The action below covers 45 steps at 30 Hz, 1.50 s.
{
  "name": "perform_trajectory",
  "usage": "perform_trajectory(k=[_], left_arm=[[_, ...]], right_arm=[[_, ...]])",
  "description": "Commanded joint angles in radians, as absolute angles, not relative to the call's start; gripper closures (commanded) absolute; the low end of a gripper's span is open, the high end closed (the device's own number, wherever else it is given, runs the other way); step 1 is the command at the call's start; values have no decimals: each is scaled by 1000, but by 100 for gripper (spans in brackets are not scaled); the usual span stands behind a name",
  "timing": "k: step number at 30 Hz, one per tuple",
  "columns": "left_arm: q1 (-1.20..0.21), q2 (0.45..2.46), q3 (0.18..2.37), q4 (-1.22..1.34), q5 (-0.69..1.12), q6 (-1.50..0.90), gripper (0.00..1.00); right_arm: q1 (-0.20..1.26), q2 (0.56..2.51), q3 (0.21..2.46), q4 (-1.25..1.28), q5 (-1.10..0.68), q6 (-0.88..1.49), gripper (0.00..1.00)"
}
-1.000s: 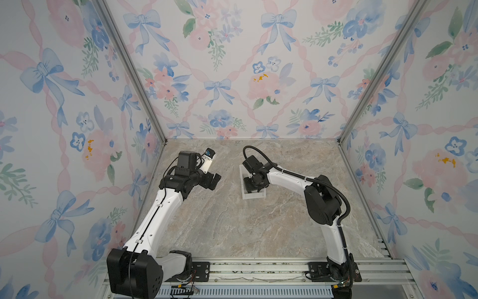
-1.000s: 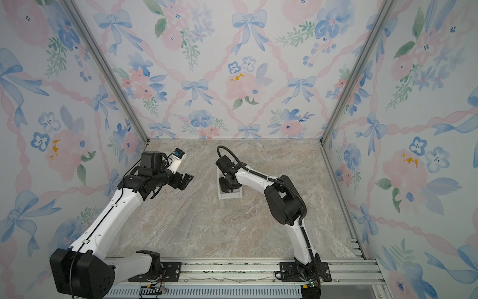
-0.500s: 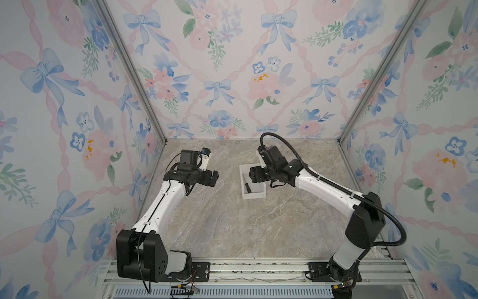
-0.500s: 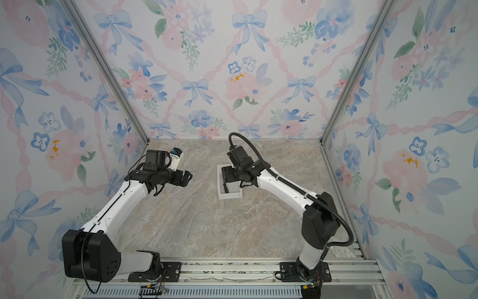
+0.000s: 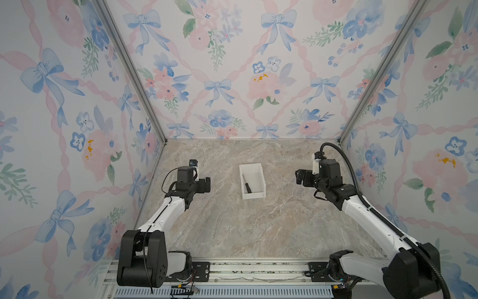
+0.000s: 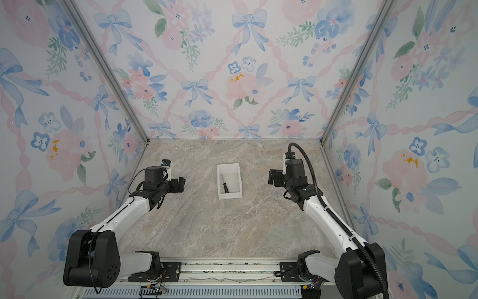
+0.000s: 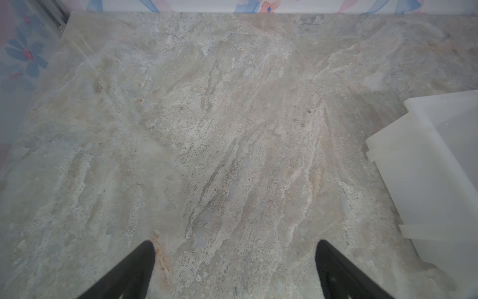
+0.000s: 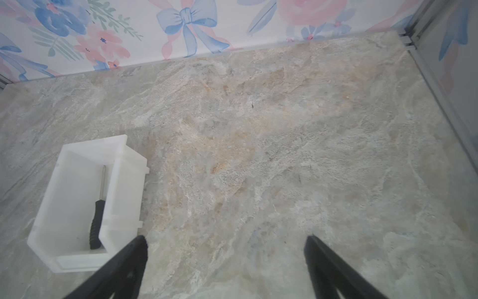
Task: Put the screwdriver in the bin
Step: Reset both arms
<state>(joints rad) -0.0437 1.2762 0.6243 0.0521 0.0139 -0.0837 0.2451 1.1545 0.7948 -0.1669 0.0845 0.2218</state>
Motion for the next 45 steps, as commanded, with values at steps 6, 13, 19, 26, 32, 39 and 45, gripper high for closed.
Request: perform_trajectory(k=[6,13,19,26,32,39,45], left_arm=[[-15,1274,357,637,-76,-84,2],[1,1322,224,964,-92,-52,2],[0,1418,187,1158,-78,-68,2],[0,1560,193,1298,-88,-67,2],[-3,1567,208,1277,-99,-65,2],[-14,1565,219,1249,-106,-54,2],[-14,1566,221,1249,-107,-54,2]], right_arm=[[105,1071,549,246,132,50,3],[13,1101,345,531,175,98,3],[-15,1225,258,779,173,123,3],[-15,1432,292,971,147,94,3],[55,1531,401,859,162,11,3],[64,1548,391,909,169,3,3],[62,1548,392,907,167,3,3]])
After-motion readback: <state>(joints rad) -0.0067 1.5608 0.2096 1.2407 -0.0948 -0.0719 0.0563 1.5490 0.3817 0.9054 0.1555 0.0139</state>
